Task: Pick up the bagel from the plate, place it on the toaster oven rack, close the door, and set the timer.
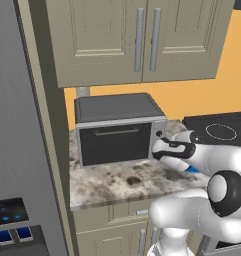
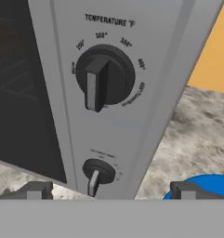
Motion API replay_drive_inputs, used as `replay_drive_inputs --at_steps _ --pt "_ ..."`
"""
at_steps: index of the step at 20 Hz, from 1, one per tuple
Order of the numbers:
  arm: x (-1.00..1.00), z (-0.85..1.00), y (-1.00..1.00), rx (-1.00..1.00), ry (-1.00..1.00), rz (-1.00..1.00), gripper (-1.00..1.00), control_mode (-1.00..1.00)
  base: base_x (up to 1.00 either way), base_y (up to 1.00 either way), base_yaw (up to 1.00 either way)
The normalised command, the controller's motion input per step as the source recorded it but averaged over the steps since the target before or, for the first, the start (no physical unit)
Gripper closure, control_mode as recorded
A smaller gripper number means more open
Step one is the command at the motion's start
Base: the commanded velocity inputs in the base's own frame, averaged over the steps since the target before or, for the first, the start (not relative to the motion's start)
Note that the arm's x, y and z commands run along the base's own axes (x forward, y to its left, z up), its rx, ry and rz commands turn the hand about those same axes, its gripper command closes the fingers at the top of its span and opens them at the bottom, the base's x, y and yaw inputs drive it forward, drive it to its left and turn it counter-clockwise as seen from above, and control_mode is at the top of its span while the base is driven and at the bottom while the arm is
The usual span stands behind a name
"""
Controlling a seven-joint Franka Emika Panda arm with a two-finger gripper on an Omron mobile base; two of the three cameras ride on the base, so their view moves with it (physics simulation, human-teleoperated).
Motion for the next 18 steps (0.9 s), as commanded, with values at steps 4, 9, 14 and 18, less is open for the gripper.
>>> replay_drive_inputs --at_steps 4,9,14,18 --pt "0.04 0.00 0.00 0.00 0.00 -0.09 -1.00 -1.00 0.00 0.00 0.00" --pt "0.05 0.00 0.00 0.00 0.00 -0.09 -1.00 -1.00 0.00 0.00 0.00" --pt "0.05 -0.07 0.00 0.00 0.00 -0.07 -1.00 -1.00 0.00 0.00 0.00" --pt "0.01 -0.06 0.00 0.00 0.00 -0.06 -1.00 -1.00 0.00 0.00 0.00"
